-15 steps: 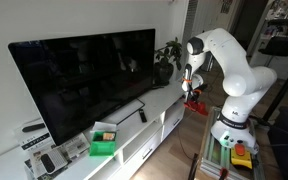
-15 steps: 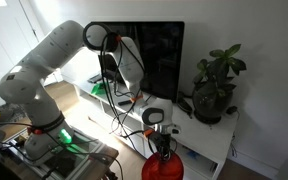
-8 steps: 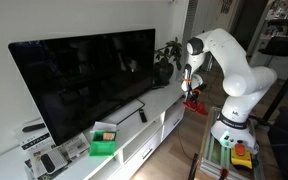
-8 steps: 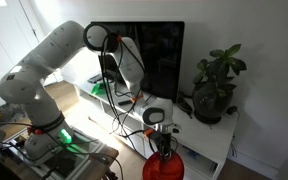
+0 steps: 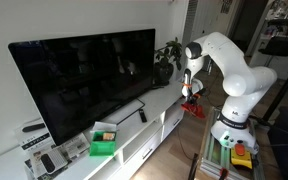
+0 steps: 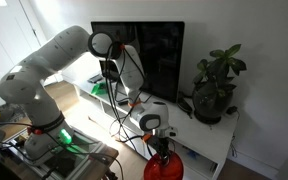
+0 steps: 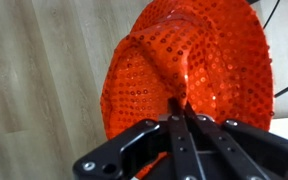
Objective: Put the red hat in the shelf on the bottom right
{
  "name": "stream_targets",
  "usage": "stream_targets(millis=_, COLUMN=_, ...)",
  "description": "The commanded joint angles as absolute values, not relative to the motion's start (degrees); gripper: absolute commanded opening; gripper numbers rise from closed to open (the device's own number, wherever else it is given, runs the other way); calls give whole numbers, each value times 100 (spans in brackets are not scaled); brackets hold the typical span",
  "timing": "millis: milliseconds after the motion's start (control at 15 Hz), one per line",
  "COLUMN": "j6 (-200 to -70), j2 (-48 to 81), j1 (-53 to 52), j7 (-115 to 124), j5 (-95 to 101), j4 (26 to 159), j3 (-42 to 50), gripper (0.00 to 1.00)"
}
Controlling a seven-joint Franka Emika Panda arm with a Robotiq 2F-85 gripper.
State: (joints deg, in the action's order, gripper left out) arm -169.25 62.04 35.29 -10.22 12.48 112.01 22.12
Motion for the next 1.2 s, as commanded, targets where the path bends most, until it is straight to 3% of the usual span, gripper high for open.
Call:
stream_targets(millis=0, j6=-17502, j2=6515, j1=3655, j7=-1074, j5=1109, j4=11034, j3=2124, gripper=2)
stream_targets(millis=467, j6=-18571, j2=6907, j1=3622, j7=-1064, j5=1049, j4=10879, j3=2081, gripper=2)
stream_targets(millis=1133, j6=-18453, j2=6711, j1=6681, j7=-2089, j5=1739, j4=10587, j3=-724, gripper=1)
